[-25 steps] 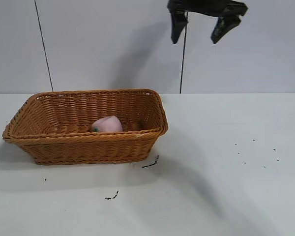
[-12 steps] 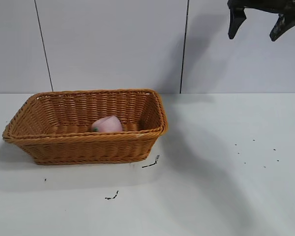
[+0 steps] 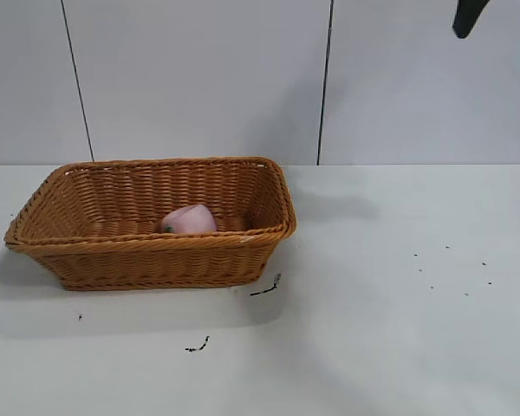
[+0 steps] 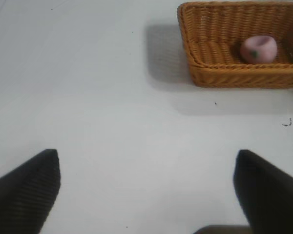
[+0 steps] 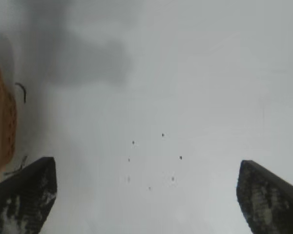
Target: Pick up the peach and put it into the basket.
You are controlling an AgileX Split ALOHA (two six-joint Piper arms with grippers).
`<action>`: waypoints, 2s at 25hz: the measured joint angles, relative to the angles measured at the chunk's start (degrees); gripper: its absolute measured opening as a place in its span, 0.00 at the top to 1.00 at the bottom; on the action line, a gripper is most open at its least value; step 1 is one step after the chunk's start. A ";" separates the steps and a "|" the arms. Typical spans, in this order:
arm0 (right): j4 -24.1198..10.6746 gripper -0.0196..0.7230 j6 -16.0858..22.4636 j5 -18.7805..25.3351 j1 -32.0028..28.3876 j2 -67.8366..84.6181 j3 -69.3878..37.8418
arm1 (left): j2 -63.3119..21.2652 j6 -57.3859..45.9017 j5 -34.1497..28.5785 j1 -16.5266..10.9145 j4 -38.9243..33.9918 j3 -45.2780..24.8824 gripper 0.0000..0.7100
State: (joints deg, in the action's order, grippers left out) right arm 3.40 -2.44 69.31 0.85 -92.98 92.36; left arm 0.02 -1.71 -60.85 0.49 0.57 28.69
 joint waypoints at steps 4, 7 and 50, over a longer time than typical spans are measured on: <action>-0.10 0.04 -0.19 0.08 0.00 13.33 -14.09 | 0.00 0.00 0.00 0.00 0.00 0.00 0.02; -0.16 0.04 -0.24 0.13 0.00 22.71 -23.83 | 0.00 0.00 0.00 0.00 0.00 0.00 0.02; -0.16 0.04 -0.41 -10.40 0.06 93.24 -63.87 | 0.00 0.00 0.00 0.00 0.00 0.00 0.02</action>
State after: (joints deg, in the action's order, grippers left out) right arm 3.24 -2.85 58.91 0.92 0.26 28.49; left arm 0.02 -1.71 -60.85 0.49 0.57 28.69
